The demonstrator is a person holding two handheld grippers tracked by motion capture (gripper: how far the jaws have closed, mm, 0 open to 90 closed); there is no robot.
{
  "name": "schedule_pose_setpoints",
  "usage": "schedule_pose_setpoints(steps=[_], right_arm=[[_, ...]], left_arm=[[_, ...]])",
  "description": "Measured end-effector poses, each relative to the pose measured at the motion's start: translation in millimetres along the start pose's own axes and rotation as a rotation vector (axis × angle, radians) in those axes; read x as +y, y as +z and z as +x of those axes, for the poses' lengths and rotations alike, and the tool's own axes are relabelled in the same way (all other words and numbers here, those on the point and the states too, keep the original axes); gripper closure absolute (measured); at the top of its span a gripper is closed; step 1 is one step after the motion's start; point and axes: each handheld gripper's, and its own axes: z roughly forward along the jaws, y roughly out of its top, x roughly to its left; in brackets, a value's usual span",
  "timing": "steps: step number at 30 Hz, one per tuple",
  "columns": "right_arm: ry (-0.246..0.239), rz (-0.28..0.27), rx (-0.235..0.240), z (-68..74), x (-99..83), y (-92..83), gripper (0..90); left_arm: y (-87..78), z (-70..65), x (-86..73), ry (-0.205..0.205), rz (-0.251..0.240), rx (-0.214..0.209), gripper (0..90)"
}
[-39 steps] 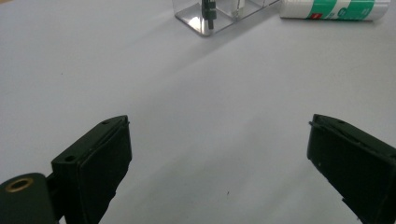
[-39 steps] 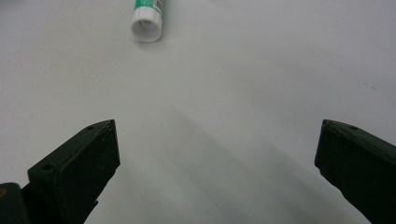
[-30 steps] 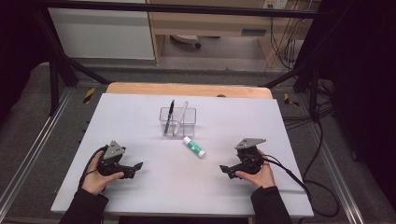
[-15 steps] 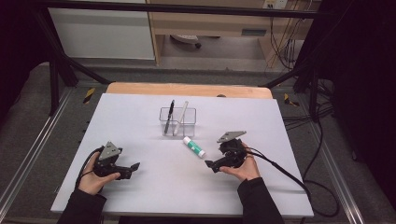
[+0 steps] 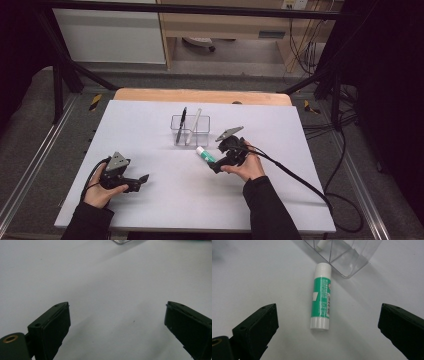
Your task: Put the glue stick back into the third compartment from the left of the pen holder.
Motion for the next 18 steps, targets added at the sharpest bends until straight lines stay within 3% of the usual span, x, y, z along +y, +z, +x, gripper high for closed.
schedule_pose_setpoints(steps=[6, 18], right_arm=[[-0.021, 0.051, 0.012, 1.3, 14.1, 16.9, 5.8], [-0.002, 0.082, 0.033, -2.0, 28.1, 37.5, 14.7]], left_arm=[[-1.8, 1.5, -0.4, -0.002, -0.007, -0.001, 6.2], [-3.0, 1.9, -1.5, -0.002, -0.008, -0.002, 6.2]])
